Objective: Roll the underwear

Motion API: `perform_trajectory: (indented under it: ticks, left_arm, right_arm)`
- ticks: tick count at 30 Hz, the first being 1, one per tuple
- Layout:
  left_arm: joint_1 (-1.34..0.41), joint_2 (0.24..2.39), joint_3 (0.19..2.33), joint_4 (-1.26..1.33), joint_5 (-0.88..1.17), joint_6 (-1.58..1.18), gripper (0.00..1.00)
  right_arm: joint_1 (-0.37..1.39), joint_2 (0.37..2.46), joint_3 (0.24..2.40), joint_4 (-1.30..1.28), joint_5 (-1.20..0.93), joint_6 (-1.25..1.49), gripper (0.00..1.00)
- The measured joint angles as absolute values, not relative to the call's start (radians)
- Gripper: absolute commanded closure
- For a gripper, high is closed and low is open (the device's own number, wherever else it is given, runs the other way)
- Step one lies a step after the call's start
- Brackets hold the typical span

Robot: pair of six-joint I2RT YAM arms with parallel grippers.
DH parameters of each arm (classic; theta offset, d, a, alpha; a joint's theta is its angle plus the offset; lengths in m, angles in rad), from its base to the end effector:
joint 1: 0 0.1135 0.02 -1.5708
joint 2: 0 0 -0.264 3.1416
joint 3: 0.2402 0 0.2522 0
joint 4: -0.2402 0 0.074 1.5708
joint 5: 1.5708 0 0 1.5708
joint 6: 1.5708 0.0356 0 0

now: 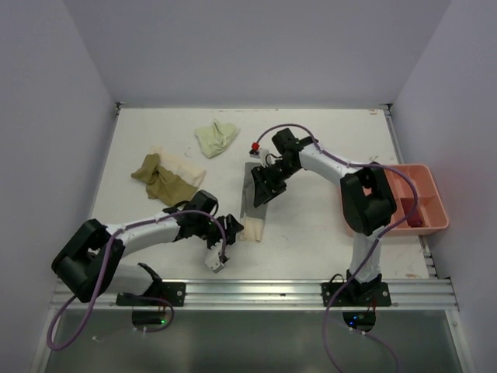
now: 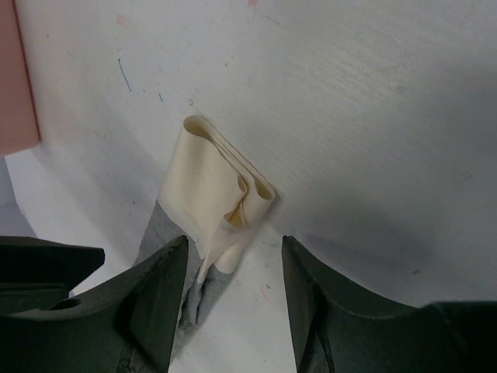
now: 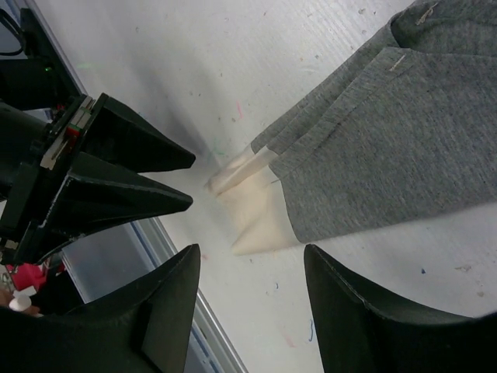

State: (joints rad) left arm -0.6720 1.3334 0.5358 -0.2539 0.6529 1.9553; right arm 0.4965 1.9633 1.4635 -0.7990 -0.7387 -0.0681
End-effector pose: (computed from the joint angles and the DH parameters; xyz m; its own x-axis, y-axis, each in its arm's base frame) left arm 0.1608 -0.1556 0.1479 0.9320 0.1995 -0.3027 0.3558 -0.6638 0.6579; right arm 0.3330 0.2077 0.1961 -0.8102 -0.4961 -0.3122 -0.5677 0.5314 0.6288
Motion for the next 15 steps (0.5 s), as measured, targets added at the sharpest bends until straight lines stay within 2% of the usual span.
perform_trajectory:
  ticks: [11,15]
  left_arm:
    - [-0.719,1.42,0.543,-0.192,0.633,1.976,0.47]
    - [-0.724,1.445,0.553,-0.171,0.63,1.982,0.55]
  right_arm:
    - [0.503,2.026,1.464,-0.799,-0.752,-0.076,0.4]
    - [0.504,2.03,1.452,-0.797,-0.752,-0.083,0.4]
